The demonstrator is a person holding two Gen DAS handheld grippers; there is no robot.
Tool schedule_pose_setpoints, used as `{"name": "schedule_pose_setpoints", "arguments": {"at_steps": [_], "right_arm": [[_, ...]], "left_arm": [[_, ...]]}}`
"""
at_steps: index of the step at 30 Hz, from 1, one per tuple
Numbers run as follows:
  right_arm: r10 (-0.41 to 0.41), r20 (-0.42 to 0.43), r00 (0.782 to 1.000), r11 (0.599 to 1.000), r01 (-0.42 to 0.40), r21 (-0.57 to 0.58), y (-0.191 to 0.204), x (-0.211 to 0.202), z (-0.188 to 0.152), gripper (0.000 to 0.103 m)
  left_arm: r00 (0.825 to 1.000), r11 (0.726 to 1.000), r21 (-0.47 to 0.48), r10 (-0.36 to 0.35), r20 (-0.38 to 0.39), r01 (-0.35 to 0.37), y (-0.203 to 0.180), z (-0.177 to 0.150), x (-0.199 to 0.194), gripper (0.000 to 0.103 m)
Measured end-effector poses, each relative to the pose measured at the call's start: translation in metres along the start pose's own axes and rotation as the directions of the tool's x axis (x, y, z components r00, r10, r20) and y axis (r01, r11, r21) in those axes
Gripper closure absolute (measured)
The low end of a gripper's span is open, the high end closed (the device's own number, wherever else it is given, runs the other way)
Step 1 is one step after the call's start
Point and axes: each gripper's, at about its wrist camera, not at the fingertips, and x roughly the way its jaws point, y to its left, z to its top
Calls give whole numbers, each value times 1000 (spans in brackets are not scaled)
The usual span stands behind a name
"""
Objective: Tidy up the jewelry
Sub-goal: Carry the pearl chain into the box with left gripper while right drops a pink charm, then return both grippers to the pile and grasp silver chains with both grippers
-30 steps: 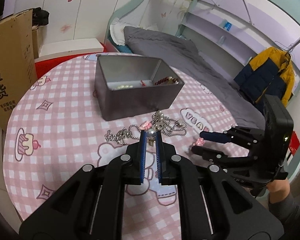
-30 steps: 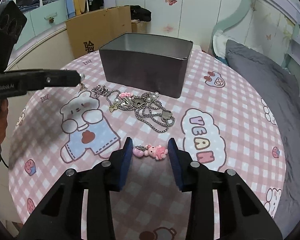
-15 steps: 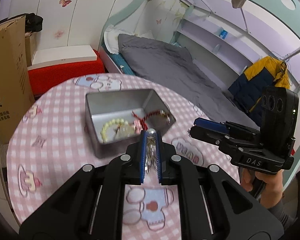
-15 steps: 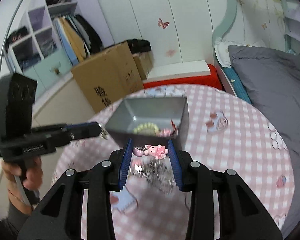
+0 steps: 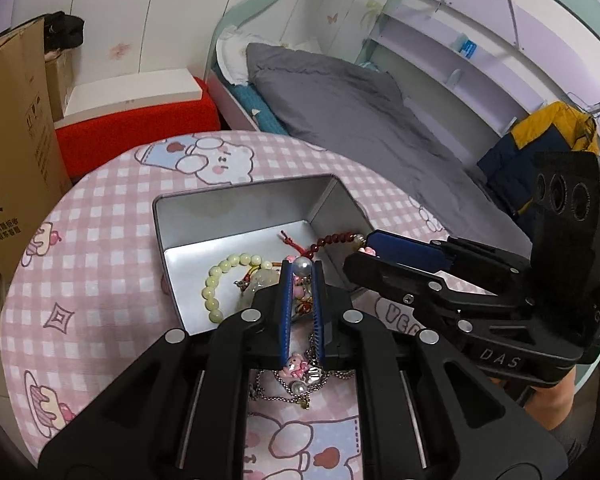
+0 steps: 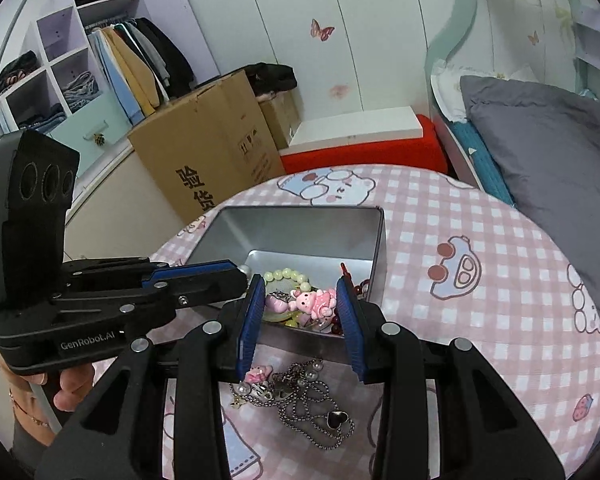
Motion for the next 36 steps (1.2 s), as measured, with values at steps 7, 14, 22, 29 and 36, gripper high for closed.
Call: {"name": "schedule_pose_setpoints", "arguments": {"at_steps": [7, 14, 22, 29, 36], "right_arm": [[2, 2, 1000, 1000, -2, 11, -2, -3, -3, 67], [8, 21, 1000, 1000, -8, 11, -1, -14, -2, 62], [0, 46, 999, 1000, 1, -8, 3, -36, -15, 61], [-50, 26, 998, 997, 51, -63, 10, -40, -43, 58], [-64, -32, 997, 995, 62, -81, 10, -27, -69, 56]], "left_arm": [[1000, 999, -36, -7, 2, 7, 6, 1, -1, 92], [999, 1000, -17, 13, 44, -12, 3, -5, -18, 46], [990, 995, 51, 83, 116, -90, -2, -29, -50, 46], [985, 978, 137, 144, 99, -157, 7, -64, -49, 46], [987, 969, 193, 160, -4, -156, 11, -84, -18, 47]]}}
